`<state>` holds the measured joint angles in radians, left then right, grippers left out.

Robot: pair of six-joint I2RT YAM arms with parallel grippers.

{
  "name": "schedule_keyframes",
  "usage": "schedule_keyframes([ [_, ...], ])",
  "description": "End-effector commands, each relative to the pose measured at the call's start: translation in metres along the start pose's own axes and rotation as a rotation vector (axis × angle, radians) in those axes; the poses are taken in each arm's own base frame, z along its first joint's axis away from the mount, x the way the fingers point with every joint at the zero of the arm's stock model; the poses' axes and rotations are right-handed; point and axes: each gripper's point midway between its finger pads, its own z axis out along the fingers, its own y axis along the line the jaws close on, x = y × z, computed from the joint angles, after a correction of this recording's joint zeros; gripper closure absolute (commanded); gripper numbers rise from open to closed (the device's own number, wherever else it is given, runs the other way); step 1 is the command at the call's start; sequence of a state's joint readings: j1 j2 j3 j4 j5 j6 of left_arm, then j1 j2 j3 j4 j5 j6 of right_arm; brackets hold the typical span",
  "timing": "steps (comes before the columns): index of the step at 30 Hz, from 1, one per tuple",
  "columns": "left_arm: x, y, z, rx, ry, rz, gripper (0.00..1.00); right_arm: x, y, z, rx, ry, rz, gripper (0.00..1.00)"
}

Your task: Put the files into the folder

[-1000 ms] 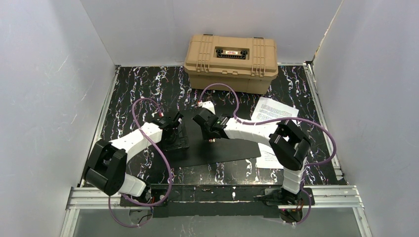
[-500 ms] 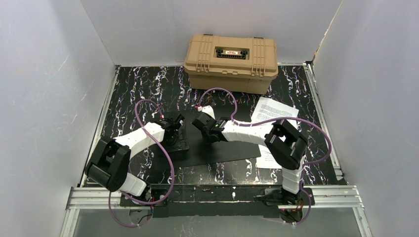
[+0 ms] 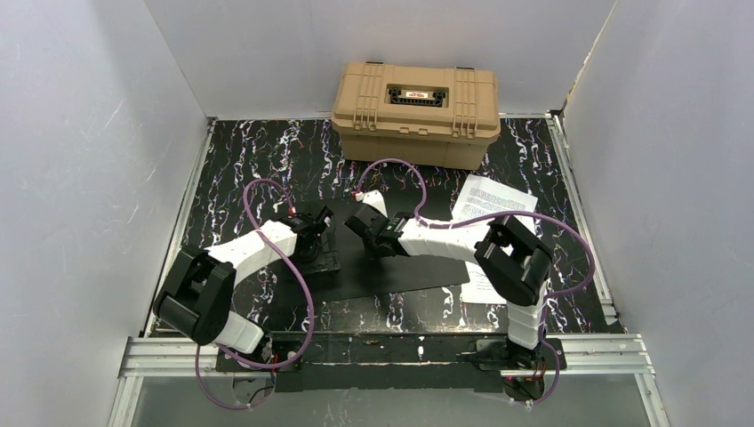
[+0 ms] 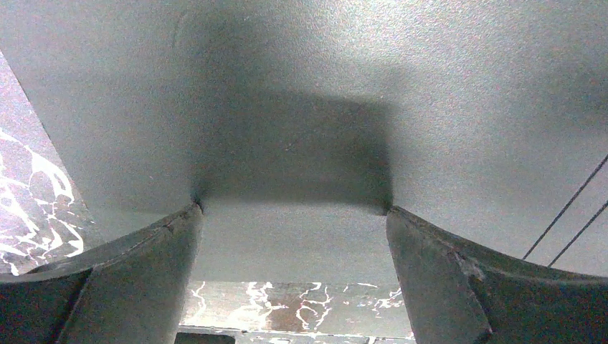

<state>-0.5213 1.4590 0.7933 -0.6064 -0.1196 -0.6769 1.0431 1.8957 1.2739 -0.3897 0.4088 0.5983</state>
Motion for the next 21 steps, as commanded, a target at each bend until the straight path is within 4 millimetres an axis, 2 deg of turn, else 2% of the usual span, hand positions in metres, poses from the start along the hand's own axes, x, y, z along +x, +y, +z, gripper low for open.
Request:
schedule_keyframes([
  [1,0.005,0.007,0.003,-0.042,0.016,0.001,0.02,0.031,-0.013,0.011,0.067,0.067,-0.053,0.87],
  [10,0.005,0.008,0.002,-0.044,0.015,0.002,0.02,0.055,-0.021,0.016,0.126,0.109,-0.119,0.90],
  [21,0.005,0.010,0.003,-0.061,0.017,0.004,0.02,0.070,-0.041,0.021,0.229,0.138,-0.176,0.98],
])
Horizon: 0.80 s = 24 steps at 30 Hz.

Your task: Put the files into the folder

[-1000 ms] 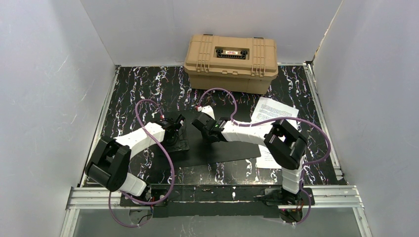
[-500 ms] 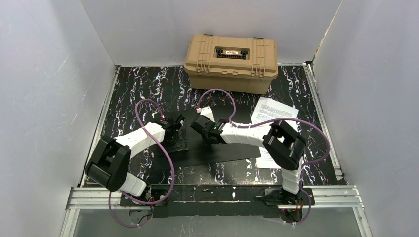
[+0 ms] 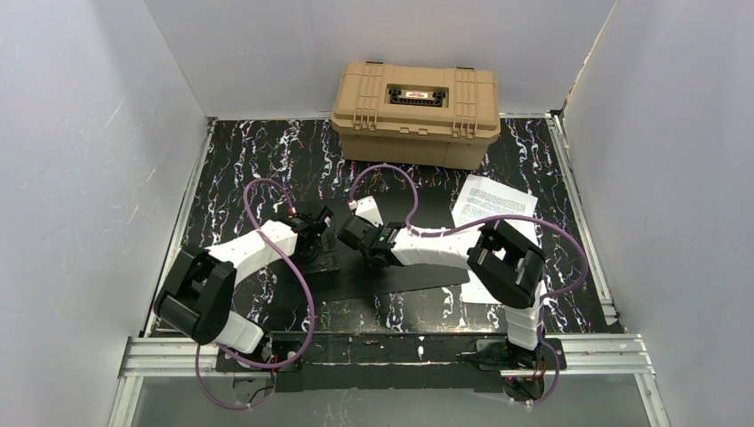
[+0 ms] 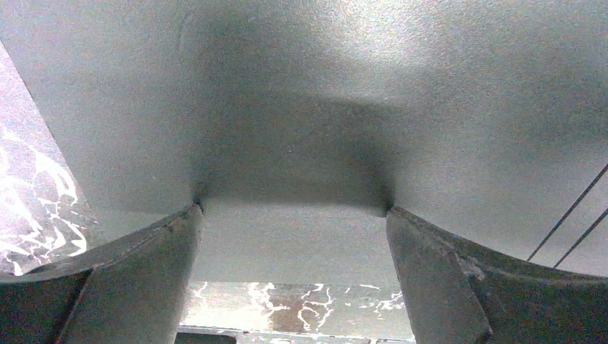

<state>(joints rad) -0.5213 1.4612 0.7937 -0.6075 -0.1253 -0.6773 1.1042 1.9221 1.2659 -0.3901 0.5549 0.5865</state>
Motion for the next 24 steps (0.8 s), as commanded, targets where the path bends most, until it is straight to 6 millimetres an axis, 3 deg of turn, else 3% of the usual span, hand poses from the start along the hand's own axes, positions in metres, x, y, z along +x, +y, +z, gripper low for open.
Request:
schedule_keyframes([
  [1,0.005,0.009,0.003,-0.054,0.019,0.003,0.02,0.067,-0.033,0.018,0.123,0.192,-0.116,0.99],
  [13,0.006,0.010,0.005,-0.065,0.028,0.007,0.02,0.070,-0.052,0.015,0.210,0.188,-0.137,0.99],
  [24,0.007,0.012,0.005,-0.073,0.027,0.009,0.02,0.046,-0.062,0.002,0.258,0.120,-0.121,0.99],
])
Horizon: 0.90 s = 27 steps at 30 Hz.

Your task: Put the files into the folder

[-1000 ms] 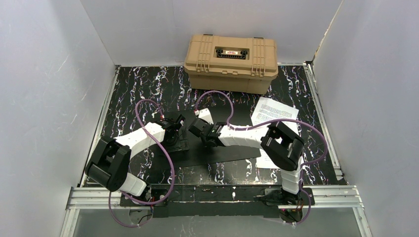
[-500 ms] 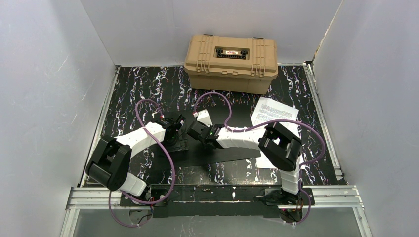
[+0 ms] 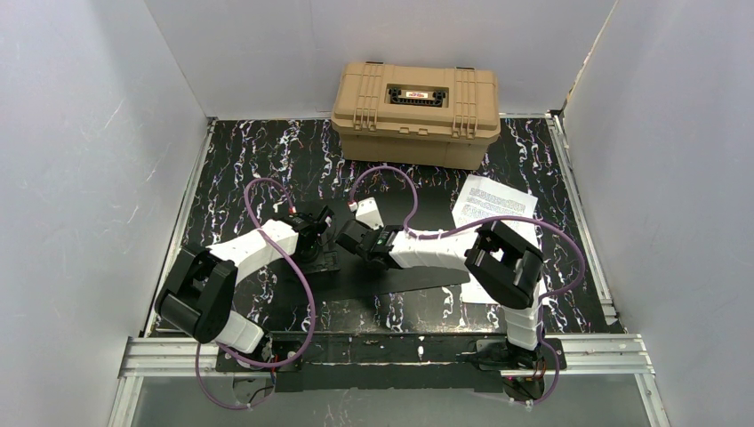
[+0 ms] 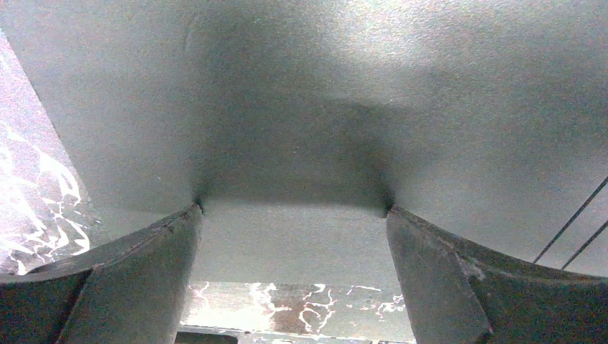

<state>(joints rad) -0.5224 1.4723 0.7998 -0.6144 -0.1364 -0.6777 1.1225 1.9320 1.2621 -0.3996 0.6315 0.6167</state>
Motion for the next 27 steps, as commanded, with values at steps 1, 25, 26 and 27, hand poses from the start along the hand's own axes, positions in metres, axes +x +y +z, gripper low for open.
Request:
schedule_keyframes([
  [1,0.007,0.011,0.004,-0.058,0.024,0.007,0.02,0.043,-0.057,0.003,0.197,0.141,-0.131,0.99],
  [25,0.005,0.010,0.001,-0.053,0.019,0.006,0.02,-0.031,-0.034,-0.029,0.087,-0.011,-0.008,0.99],
  [26,0.005,0.010,0.001,-0.052,0.018,0.006,0.02,-0.035,-0.033,-0.031,0.079,-0.018,-0.002,0.99],
  [27,0.005,0.009,0.000,-0.051,0.018,0.006,0.02,-0.040,-0.032,-0.034,0.071,-0.027,0.006,0.99],
])
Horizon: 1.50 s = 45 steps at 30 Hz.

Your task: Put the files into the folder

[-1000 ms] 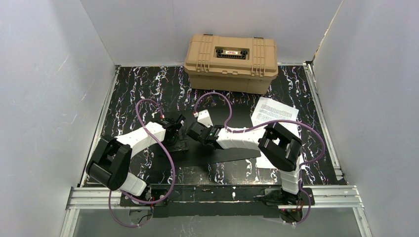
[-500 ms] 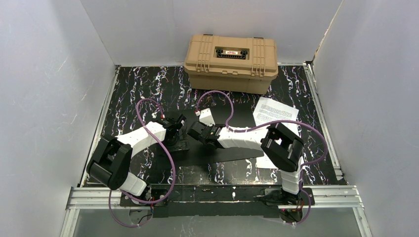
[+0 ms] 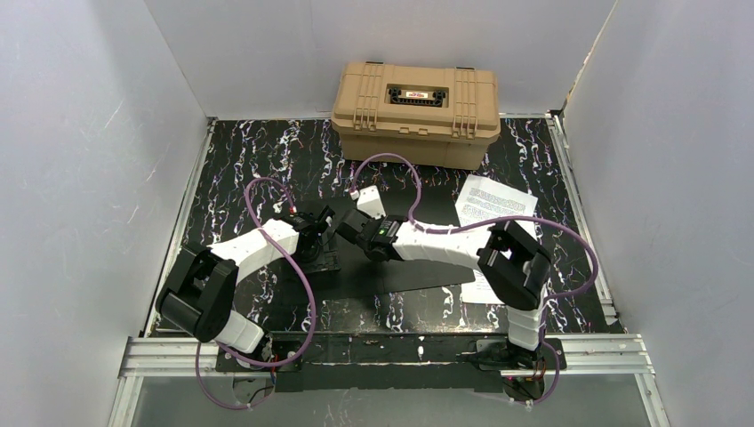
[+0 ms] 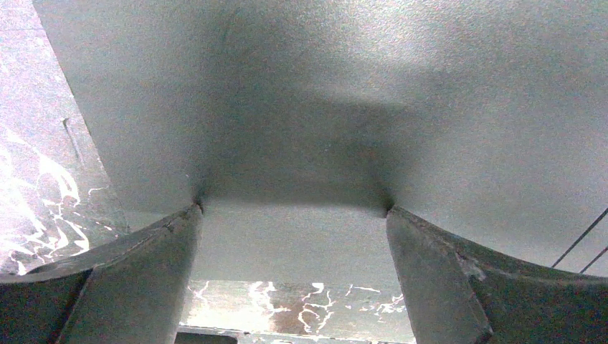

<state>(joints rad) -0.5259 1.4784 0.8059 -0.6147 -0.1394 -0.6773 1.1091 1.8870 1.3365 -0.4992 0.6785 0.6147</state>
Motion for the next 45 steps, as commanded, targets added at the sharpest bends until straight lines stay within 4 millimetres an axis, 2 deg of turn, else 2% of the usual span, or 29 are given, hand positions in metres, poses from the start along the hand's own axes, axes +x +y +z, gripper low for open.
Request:
schedule_keyframes([
  [1,0.006,0.011,0.000,-0.049,0.019,0.003,0.02,-0.015,-0.018,-0.015,0.026,0.001,-0.006,0.99],
  [8,0.007,0.012,-0.001,-0.053,0.016,0.002,0.02,-0.045,-0.025,-0.037,-0.032,-0.061,0.066,0.99],
  [13,0.006,0.013,-0.001,-0.052,0.010,0.000,0.02,-0.052,-0.038,-0.048,-0.062,-0.085,0.121,0.93],
  [17,0.005,0.011,-0.004,-0.043,0.003,-0.004,0.02,-0.047,-0.047,-0.046,-0.100,-0.070,0.175,0.95],
  [22,0.001,0.009,-0.012,-0.022,-0.021,-0.011,0.02,-0.026,-0.049,-0.032,-0.205,-0.004,0.282,0.99],
  [30,-0.007,0.005,-0.029,0.025,-0.071,-0.021,0.02,-0.010,-0.025,-0.016,-0.418,0.105,0.428,0.99],
  [33,-0.011,0.006,-0.039,0.034,-0.096,-0.021,0.02,-0.004,-0.013,-0.013,-0.499,0.160,0.469,0.99],
  [38,-0.022,0.005,-0.068,0.077,-0.168,-0.021,0.02,-0.001,0.003,-0.009,-0.590,0.208,0.520,0.99],
  [45,-0.039,0.009,-0.115,0.129,-0.285,-0.009,0.02,-0.005,0.012,-0.002,-0.628,0.228,0.559,0.99],
])
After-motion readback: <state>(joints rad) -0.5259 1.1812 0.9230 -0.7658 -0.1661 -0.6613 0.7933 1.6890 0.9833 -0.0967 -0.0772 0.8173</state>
